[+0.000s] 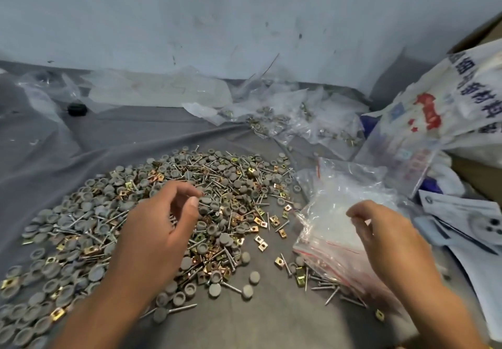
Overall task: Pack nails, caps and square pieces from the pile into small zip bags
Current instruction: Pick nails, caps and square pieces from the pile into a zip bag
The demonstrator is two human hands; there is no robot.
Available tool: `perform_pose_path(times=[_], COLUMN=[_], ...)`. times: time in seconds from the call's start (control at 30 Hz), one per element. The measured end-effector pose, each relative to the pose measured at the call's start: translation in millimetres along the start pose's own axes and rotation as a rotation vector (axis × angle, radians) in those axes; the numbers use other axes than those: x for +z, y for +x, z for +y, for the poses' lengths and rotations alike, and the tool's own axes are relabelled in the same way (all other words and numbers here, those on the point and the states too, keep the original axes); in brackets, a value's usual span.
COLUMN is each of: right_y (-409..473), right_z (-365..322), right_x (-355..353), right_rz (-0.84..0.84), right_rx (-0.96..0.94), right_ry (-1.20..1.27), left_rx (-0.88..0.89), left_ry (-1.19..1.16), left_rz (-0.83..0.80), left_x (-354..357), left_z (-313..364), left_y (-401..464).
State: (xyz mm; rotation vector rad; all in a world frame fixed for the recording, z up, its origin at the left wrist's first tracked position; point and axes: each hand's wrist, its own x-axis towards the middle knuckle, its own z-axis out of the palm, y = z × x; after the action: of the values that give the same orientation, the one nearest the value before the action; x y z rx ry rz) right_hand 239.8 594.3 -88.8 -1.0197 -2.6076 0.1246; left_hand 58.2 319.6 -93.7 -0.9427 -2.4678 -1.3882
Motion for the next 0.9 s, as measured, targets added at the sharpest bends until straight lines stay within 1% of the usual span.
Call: perform_pose_path(times=[0.03,0.1,0.13,0.2,0.27,0.33,0.37,0.4,0.47,0.5,0.57,0.63,0.7,0.8,0.83,0.9], right_y=[1.1,0.2,-0.6,0.8,6.1,14.7,17.5,18.8,17.0,14.4,6.7,-0.9,-5.8,-10.0,-10.1,-8.4], right_z=[2.2,4.6,4.6,2.0,-2.3,-17.6,-33.2,-53.8,-98.1,-118.3,-151.4,-170.7,-177.7,-174.3,-172.0,-167.0], right_x=[0.4,6.5,9.8,12.2,10.0,0.4,-5.4,-9.5,-8.5,-3.6,9.6,22.0,32.5,41.4,42.1,41.7], right_rz=[-0.051,-0.201,-0.235,-0.194,-0.074,0.043,0.060,0.043,-0.052,-0.086,-0.102,-0.104,-0.102,-0.106,-0.121,-0.139], right_rx=[-0.014,-0.054,-0.060,-0.043,0.004,-0.012,-0.060,-0.120,-0.246,-0.315,-0.420,-0.447,-0.466,-0.479,-0.455,-0.402], right_ry=[0.007,-0.092,-0.136,-0.128,0.003,0.253,0.398,0.534,0.720,0.767,0.811,0.862,0.879,0.860,0.874,0.902], left_rx=[0.007,0.008,0.006,-0.006,-0.011,-0.019,-0.027,-0.034,-0.033,-0.025,-0.030,-0.063,-0.067,-0.040,-0.042,-0.074], left_ry=[-0.001,0.003,0.001,-0.018,-0.013,-0.021,-0.036,-0.059,-0.120,-0.160,-0.260,-0.283,-0.162,0.038,0.050,-0.014], left_rz=[0.004,0.015,0.022,0.035,0.034,0.029,0.022,0.003,-0.060,-0.085,-0.094,-0.049,0.017,0.013,0.024,0.077], left_x=[-0.9,-3.8,-4.7,-6.4,-6.5,-4.0,-2.3,-0.1,5.8,8.5,13.2,15.0,12.9,8.1,7.2,5.4], left_z=[-2.7,-5.3,-6.5,-7.6,-7.0,-6.1,-5.0,-3.5,1.8,5.2,9.4,7.9,0.4,-10.3,-12.2,-11.9], left_y=[0.4,0.0,0.1,0.5,1.5,1.4,0.8,-0.1,-3.0,-4.2,-5.7,-6.2,-4.7,-1.7,-0.5,1.6])
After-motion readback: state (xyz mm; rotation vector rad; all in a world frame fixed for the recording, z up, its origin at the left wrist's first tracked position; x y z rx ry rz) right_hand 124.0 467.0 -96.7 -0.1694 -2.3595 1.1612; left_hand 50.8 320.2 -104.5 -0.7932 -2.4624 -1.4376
